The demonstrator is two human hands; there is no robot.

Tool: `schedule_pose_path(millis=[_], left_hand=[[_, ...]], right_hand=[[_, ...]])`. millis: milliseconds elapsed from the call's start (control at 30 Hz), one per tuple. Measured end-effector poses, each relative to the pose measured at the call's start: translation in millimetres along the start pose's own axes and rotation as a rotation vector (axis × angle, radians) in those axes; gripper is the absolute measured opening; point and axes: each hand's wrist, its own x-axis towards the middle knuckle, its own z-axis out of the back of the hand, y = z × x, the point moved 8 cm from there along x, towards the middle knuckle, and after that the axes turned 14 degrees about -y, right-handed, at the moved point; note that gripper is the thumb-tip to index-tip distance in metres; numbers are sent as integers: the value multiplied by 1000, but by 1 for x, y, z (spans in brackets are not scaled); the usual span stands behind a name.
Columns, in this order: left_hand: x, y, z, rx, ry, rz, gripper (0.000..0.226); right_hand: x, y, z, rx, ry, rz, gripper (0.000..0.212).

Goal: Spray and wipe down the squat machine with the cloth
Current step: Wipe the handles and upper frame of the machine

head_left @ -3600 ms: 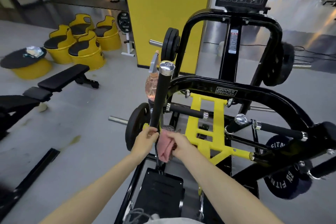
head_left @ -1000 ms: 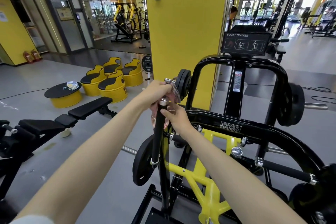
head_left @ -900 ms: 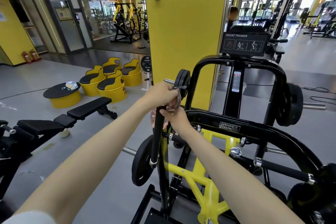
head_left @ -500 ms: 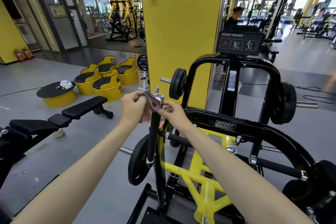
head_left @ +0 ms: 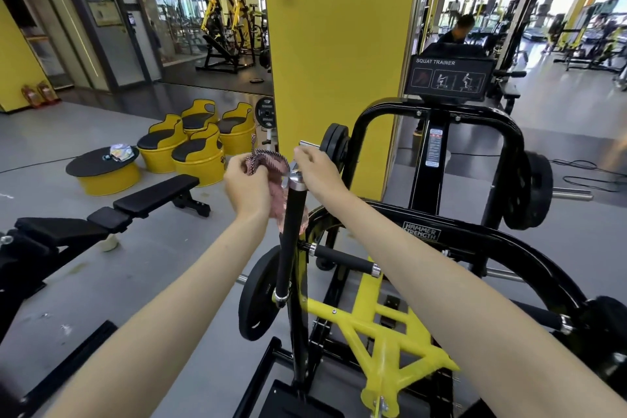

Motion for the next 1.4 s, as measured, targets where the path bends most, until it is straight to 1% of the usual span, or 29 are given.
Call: schedule_pose_path(millis=[33,67,100,167,300,400,533,733,1000,1067,1200,1267,1333,1400], left_hand=[[1,6,-3,-5,0,39,16],[-1,13,-10,7,48,78,12],[-5,20,-18,29,122,98,10],[-14,29,-30,56,236,76,16],[-13,34,-36,63,301,5,25],[-11,41,-39,28,328,-6,29],[-17,82,-36,-16,351,95,25],[-30,170,-25,108,376,251,17],[-31,243,-27,335,460,341,17],[-31,257,-25,376,484,357,18],[-32,286,-23,432,531,469,21],[-33,295,-24,482,551,460,22],[-35,300,-23,537,552,452,18],[-37,304,-20,564,539,482,13]], right_hand=[[4,1,-4,-9,-20,-3,36],[7,1,-7,-32,-42,-4,32],[11,-1,-11,-71,-63,4,33],[13,-7,-18,-168,-80,7,38],[9,-11,-24,-272,-76,16,47],[8,-9,-21,-300,-64,97,49],[7,-6,-21,-293,-46,128,43],[5,-7,-22,-278,-49,91,42],[7,-8,-22,-313,-71,142,41],[7,-8,-21,-305,-78,140,41],[7,-7,-22,-280,-92,120,39],[7,-8,-22,-267,-100,108,37],[7,-9,-22,-256,-109,100,37],[8,-10,-22,-250,-111,91,37]])
